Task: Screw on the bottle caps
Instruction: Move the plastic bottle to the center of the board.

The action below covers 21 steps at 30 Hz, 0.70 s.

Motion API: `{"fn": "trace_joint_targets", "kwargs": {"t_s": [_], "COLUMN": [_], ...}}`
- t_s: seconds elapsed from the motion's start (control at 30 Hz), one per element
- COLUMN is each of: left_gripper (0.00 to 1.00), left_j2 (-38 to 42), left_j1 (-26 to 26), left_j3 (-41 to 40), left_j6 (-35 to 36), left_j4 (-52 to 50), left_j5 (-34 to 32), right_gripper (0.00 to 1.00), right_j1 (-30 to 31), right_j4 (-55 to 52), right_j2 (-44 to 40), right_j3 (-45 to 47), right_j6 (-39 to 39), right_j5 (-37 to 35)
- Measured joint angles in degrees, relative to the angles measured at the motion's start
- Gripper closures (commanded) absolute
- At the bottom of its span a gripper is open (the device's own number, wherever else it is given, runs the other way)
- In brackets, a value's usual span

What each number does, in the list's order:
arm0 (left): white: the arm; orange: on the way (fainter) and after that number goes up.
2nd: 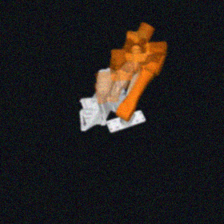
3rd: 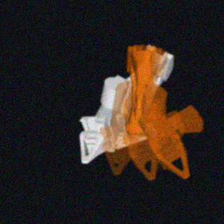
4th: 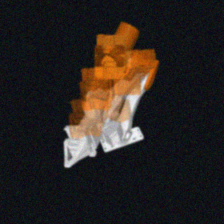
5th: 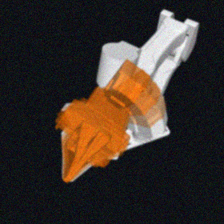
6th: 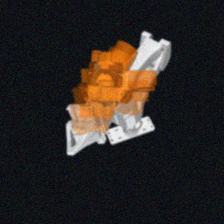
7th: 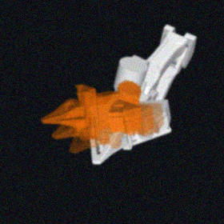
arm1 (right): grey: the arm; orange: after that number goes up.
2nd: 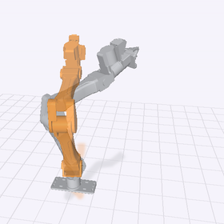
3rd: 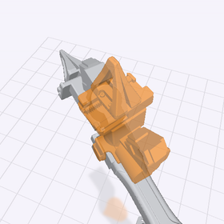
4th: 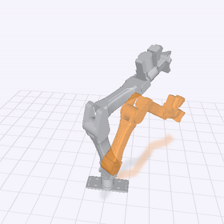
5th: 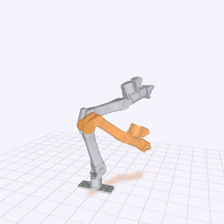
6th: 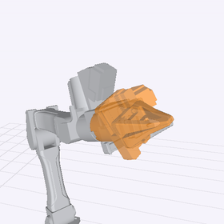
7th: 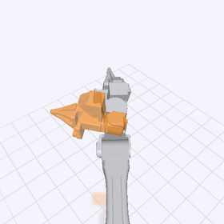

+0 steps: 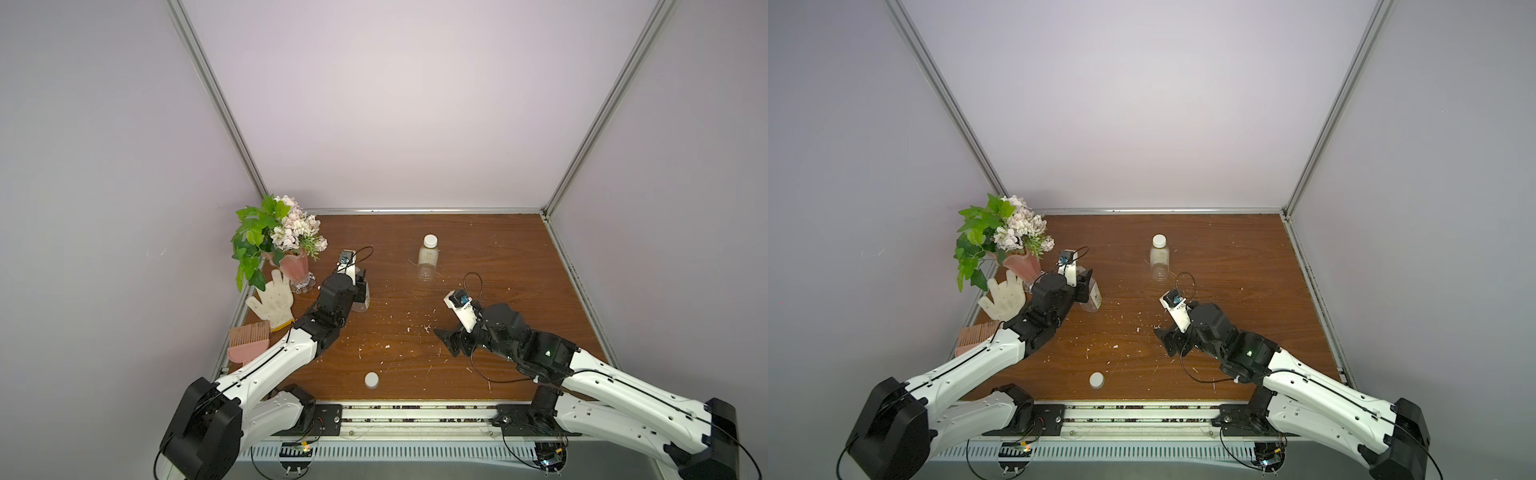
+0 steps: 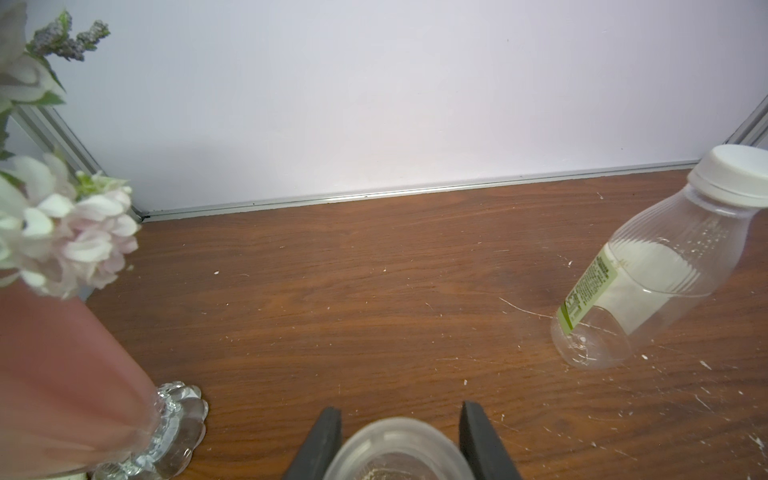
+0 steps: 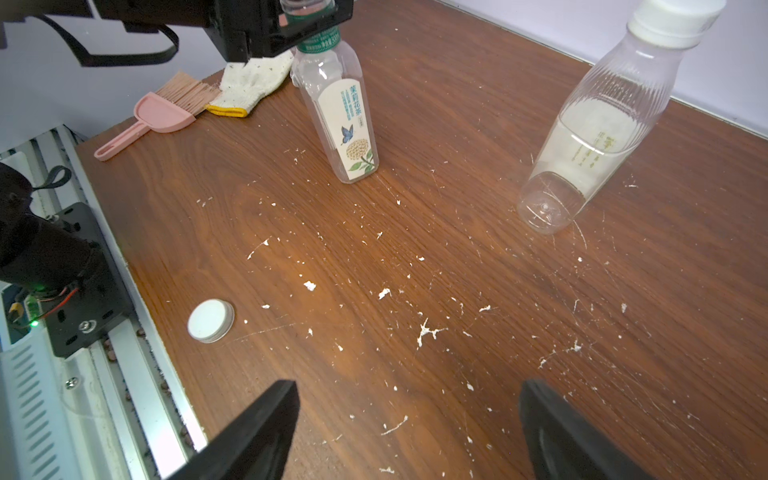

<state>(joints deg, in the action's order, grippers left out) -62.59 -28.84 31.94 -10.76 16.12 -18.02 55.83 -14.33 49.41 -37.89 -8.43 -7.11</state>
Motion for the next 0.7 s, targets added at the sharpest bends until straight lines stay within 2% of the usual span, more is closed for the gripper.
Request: {"fn": "trace_joint_targets", "kwargs": {"t_s": [0.33, 0.53, 0.7], "left_gripper": [0.68, 0.66, 0.67], "left_j2": [-0.59, -1.38, -2.75], "left_j1": [0.0, 0.17, 2.23], "left_j3": [0.22, 4.35, 7.02], "left_j6": [-0.33, -1.29, -2.54], "left_j4": [0.22, -1.01, -1.7], "left_j5": [-0.02, -0.68, -0.28], "right_gripper": [0.14, 0.14, 0.13], "right_j1": [2.19, 12.35, 20.0], "right_j4": [0.42, 3.43, 9.44], "right_j2": [1.64, 7.76, 16.92], "right_j3": [0.0, 0.02, 0.0], "right_j6": [0.02, 1.51, 5.22], "right_j5": [0.13, 0.33, 0.61]}}
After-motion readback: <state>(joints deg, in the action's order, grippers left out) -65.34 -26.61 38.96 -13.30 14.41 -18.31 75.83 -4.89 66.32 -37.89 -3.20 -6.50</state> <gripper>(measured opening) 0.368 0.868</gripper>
